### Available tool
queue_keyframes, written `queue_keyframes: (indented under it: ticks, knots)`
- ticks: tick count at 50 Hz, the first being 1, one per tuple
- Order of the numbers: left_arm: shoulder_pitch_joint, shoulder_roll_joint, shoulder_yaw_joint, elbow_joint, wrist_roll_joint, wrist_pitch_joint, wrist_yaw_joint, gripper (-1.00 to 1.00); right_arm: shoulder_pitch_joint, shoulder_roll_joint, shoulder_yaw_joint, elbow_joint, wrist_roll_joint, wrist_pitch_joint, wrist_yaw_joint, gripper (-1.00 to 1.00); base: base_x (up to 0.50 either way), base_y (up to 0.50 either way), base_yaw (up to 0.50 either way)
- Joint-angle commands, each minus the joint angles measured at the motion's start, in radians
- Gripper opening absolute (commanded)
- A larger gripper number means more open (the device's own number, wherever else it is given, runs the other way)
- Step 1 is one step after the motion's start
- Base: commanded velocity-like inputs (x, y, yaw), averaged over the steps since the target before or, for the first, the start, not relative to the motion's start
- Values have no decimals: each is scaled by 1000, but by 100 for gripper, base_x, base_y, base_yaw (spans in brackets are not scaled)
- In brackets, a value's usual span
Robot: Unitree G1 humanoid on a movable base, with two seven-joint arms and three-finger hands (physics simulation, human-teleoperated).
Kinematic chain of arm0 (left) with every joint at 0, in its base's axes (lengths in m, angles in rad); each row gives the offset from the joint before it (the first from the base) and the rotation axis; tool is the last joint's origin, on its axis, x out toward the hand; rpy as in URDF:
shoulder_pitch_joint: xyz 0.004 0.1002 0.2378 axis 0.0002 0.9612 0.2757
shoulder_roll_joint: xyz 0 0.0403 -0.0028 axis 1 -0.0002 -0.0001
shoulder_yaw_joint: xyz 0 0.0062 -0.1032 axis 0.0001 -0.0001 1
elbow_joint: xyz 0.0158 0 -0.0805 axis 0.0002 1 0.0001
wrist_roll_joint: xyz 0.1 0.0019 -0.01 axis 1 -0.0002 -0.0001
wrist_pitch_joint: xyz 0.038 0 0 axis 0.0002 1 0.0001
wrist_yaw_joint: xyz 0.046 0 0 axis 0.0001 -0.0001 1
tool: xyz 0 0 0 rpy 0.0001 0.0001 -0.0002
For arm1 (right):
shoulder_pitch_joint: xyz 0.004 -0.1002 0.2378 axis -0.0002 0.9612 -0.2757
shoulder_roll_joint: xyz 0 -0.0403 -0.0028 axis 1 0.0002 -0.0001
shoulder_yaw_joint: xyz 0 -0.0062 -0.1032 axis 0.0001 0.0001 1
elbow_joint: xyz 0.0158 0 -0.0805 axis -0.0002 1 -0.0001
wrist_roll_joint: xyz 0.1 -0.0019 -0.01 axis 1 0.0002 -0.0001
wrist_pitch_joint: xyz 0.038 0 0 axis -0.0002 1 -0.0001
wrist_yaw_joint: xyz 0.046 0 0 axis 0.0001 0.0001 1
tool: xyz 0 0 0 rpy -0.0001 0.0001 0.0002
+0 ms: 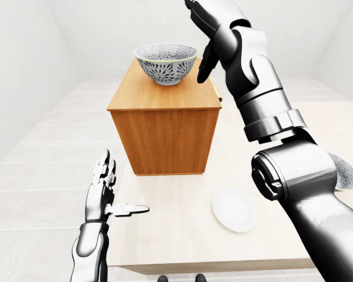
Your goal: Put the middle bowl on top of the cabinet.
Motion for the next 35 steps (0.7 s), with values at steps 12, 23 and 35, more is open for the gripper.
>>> queue_keyframes:
  ticks: [12, 23, 35]
  knots:
    - [1, -3, -6, -22, 12, 0, 6, 100, -33, -121, -29, 29, 39, 0, 17, 100, 0, 0, 0]
    - [8, -4, -6, -26, 7, 0, 3, 100, -60, -162, -35, 30, 47, 0, 31, 100, 0, 0, 0]
    - [9, -8, -16, -23, 19, 0, 6, 100, -94, -196, -45, 20, 56, 0, 55, 100, 0, 0, 0]
